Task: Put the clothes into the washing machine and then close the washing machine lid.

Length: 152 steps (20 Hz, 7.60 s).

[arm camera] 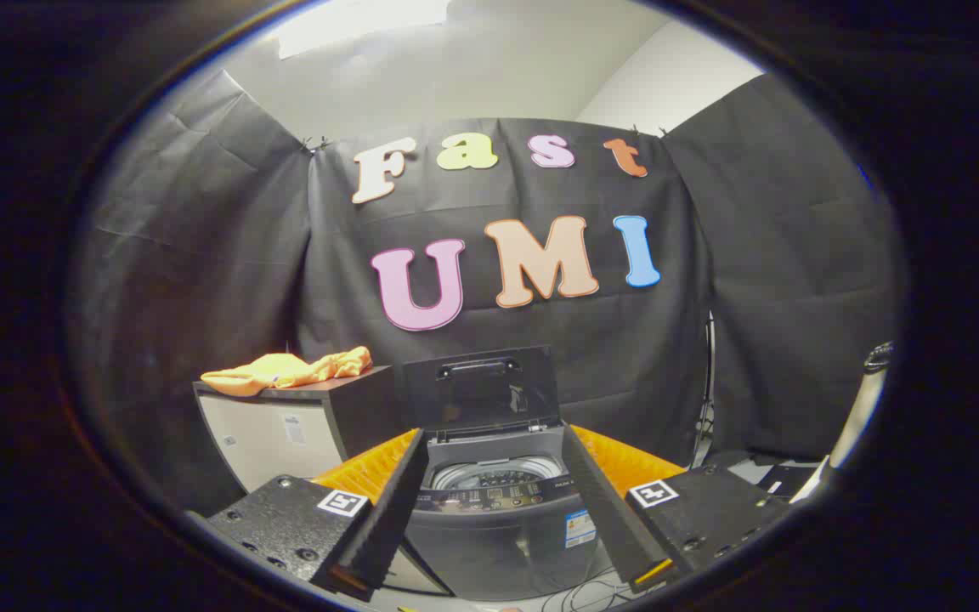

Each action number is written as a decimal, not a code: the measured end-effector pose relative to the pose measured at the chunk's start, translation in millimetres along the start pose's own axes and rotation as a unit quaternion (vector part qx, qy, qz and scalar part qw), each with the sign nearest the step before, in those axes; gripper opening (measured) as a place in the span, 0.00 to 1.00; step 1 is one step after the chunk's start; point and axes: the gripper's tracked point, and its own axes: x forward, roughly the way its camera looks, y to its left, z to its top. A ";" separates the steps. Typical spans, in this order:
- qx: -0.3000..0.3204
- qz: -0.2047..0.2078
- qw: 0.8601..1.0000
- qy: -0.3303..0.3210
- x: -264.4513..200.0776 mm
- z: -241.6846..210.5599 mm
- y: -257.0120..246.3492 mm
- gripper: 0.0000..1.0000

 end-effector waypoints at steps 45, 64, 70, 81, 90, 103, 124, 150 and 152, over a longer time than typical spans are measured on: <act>-0.047 0.092 0.939 0.327 294.7 -58.4 430.6 0.97; 0.022 0.232 0.914 0.332 282.7 -56.3 390.4 0.02; 0.024 0.230 0.936 0.267 295.4 -24.5 381.4 0.01; -0.109 0.158 0.980 0.059 309.1 125.8 296.8 0.01; -0.152 0.070 0.986 0.022 330.1 143.4 187.2 0.01; -0.059 0.034 0.986 0.152 372.5 -75.5 91.7 0.01; 0.013 0.035 0.959 0.282 299.1 -249.3 31.7 0.90; -0.035 0.031 0.993 0.107 352.3 -63.2 -6.0 0.97; -0.047 0.039 0.995 0.082 380.0 -35.6 16.8 0.97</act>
